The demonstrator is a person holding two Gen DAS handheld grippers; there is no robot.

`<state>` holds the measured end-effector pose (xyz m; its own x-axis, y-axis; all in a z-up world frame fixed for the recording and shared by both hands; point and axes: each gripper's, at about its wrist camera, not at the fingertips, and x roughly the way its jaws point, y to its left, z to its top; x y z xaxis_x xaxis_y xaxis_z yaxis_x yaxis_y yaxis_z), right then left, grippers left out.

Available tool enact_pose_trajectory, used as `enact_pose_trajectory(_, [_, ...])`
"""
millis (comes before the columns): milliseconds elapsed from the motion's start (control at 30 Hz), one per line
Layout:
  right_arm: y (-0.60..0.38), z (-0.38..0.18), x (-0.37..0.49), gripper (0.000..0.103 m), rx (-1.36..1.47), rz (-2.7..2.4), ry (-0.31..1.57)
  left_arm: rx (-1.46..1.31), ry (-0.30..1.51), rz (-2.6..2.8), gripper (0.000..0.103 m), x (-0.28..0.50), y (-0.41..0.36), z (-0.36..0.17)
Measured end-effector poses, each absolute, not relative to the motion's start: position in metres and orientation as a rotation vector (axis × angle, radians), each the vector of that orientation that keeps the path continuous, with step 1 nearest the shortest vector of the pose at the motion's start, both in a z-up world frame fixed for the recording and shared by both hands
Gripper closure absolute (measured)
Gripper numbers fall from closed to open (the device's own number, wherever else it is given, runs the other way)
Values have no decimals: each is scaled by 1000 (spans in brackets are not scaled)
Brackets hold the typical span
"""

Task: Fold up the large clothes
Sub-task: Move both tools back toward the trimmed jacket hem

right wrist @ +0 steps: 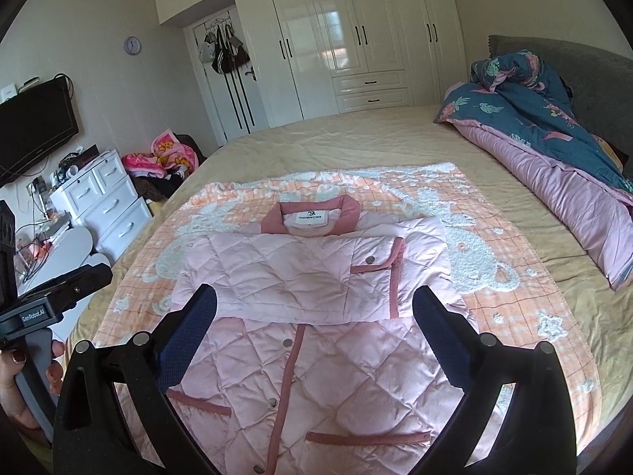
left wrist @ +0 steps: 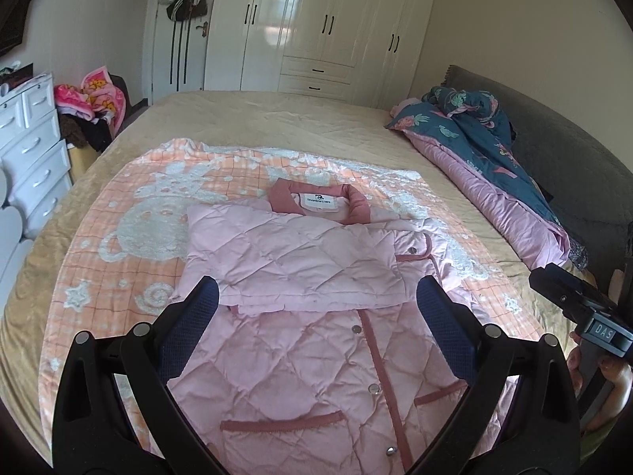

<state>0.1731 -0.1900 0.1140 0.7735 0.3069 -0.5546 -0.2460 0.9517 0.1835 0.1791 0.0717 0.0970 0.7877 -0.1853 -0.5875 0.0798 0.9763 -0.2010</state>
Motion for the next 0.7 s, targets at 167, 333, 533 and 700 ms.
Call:
enact_pose_trajectory(167, [-192, 117, 160, 4, 100, 305, 610, -160, 651, -139, 9, 165, 69, 96])
enact_pose_trajectory(333, [-195, 116, 149, 4, 94, 313, 612, -151, 656, -129, 9, 153, 66, 93])
enact_pose_trajectory(533, [-198, 112, 137, 4, 85, 321, 618, -146, 665, -120, 9, 140, 63, 88])
enact_pose_trajectory(700, [-202, 108, 130, 4, 82, 323, 629, -140, 677, -109, 9, 132, 62, 80])
